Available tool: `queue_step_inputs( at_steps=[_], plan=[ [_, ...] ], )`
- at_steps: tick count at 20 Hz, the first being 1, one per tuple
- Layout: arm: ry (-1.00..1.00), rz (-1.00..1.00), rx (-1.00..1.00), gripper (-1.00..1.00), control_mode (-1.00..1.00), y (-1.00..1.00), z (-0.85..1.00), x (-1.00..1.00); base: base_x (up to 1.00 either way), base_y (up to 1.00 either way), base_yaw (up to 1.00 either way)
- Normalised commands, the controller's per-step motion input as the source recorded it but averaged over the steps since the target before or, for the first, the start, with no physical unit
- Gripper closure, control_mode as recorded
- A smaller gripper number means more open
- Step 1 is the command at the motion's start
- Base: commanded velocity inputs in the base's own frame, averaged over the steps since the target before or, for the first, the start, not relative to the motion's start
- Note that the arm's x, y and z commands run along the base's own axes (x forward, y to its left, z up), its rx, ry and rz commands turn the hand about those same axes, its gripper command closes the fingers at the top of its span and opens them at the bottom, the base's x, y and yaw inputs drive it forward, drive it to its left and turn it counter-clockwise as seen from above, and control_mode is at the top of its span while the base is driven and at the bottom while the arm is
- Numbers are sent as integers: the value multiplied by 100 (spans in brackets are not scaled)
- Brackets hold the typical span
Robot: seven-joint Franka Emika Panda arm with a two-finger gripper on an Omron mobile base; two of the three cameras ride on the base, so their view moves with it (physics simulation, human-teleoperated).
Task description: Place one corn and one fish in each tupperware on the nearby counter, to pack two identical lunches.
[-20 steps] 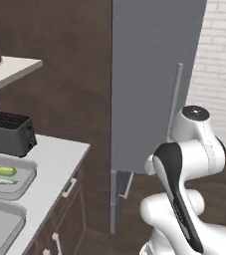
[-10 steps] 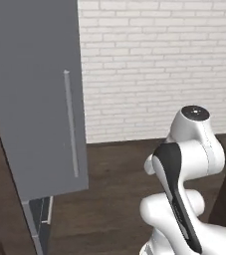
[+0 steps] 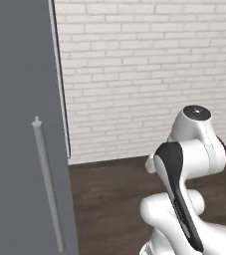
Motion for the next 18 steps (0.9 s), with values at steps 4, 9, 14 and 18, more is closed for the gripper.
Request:
queue_step_inputs(
  at_steps=[4,9,14,18],
  plan=[
    [0,0,0,-100,100,0,0,0,100,-14,19],
    [0,0,0,-100,100,0,0,0,100,-27,32],
    [0,0,0,-100,100,0,0,0,100,-30,69],
    [0,0,0,-100,100,0,0,0,91,-21,83]
  ],
)
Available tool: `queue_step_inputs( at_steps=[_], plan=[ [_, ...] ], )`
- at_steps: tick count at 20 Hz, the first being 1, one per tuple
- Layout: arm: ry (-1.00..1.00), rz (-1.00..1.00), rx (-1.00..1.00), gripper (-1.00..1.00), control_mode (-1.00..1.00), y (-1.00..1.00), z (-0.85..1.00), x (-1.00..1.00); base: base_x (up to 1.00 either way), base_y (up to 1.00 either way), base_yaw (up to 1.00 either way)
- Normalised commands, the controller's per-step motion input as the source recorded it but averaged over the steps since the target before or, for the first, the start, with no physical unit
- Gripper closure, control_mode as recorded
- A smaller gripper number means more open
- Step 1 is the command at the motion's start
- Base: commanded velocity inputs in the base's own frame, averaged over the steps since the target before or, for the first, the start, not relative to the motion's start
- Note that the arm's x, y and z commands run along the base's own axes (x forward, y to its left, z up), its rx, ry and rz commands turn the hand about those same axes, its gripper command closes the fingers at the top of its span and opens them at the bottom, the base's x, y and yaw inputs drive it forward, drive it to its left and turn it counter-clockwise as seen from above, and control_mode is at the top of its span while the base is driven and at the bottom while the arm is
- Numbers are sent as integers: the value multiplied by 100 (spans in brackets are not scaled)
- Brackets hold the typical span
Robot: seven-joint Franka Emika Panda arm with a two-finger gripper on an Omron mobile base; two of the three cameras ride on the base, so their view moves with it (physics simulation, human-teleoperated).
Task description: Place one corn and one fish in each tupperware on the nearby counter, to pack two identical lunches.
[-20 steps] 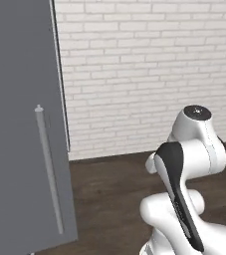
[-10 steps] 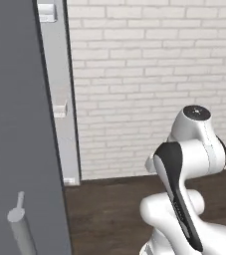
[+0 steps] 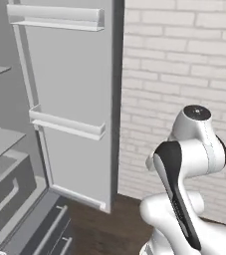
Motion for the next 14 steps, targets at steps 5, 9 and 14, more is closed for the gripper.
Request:
queue_step_inputs(
  at_steps=[5,9,14],
  plan=[
    [0,0,0,-100,100,0,0,0,8,0,100],
    [0,0,0,-100,100,0,0,0,0,0,100],
    [0,0,0,-100,100,0,0,0,17,-23,86]
  ],
)
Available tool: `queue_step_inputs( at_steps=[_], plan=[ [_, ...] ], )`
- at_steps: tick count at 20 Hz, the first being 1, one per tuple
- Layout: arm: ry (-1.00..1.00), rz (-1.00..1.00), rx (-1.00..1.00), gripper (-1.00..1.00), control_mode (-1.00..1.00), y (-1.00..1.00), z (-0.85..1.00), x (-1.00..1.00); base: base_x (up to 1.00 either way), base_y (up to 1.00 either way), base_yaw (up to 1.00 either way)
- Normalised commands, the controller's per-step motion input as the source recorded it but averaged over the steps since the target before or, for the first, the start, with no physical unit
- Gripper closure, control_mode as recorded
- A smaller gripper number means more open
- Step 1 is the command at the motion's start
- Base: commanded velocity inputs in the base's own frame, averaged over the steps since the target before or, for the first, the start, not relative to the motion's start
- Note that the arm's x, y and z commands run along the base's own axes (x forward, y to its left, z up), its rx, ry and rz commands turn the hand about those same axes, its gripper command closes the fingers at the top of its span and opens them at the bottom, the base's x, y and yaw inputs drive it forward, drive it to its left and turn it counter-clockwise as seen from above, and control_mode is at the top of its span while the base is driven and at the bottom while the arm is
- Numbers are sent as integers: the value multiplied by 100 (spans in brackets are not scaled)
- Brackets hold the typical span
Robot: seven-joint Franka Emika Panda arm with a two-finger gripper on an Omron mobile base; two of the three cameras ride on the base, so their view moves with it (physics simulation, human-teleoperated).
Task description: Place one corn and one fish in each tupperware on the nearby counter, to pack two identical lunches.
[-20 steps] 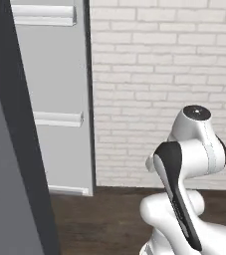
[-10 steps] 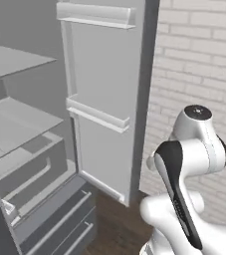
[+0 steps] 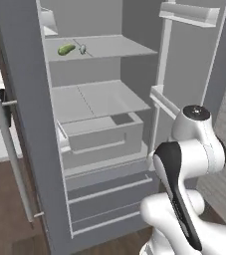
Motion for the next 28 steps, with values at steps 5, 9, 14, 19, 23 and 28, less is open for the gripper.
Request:
queue_step_inputs(
  at_steps=[5,9,14,19,23,28],
  plan=[
    [0,0,0,-100,100,0,0,0,33,-43,43],
    [0,0,0,-100,100,0,0,0,62,-14,30],
    [0,0,0,-100,100,0,0,0,51,15,3],
    [0,0,0,-100,100,0,0,0,82,49,-17],
    [0,0,0,-100,100,0,0,0,30,17,-11],
    [0,0,0,-100,100,0,0,0,0,0,0]
  ],
)
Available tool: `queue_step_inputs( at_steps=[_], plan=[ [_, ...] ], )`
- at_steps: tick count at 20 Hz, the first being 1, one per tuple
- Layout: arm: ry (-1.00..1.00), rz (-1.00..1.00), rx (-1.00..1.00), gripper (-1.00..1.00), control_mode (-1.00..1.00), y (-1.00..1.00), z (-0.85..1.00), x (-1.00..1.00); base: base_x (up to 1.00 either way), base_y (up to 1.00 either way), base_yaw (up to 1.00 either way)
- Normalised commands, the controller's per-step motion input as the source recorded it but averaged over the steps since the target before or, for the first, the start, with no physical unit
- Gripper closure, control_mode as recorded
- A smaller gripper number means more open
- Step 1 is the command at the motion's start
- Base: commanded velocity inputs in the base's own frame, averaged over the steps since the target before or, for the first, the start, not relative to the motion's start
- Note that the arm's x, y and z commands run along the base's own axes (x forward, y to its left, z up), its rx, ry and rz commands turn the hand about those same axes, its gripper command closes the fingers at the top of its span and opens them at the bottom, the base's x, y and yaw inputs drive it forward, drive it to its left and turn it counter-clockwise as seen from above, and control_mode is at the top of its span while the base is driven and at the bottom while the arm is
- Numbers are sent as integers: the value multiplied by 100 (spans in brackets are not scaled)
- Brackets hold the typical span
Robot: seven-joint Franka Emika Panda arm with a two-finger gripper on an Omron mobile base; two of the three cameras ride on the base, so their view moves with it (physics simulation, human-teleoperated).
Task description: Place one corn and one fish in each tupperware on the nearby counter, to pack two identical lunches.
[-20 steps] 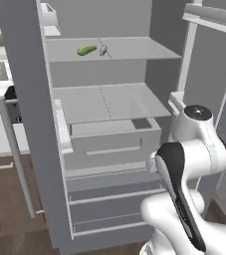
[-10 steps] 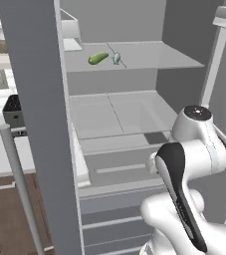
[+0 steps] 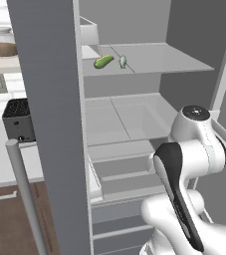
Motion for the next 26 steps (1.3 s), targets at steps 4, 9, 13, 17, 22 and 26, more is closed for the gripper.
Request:
queue_step_inputs(
  at_steps=[4,9,13,17,22,26],
  plan=[
    [0,0,0,-100,100,0,0,0,0,0,1],
    [-56,19,-10,-100,-100,0,50,-2,0,0,0],
    [-74,23,-10,-100,-100,0,50,11,0,0,0],
    [-52,9,-4,-100,-100,0,34,86,0,0,0],
    [-34,-6,21,-100,-100,0,68,100,0,0,0],
    [-9,-20,32,-100,-100,0,80,84,0,0,0]
  ],
)
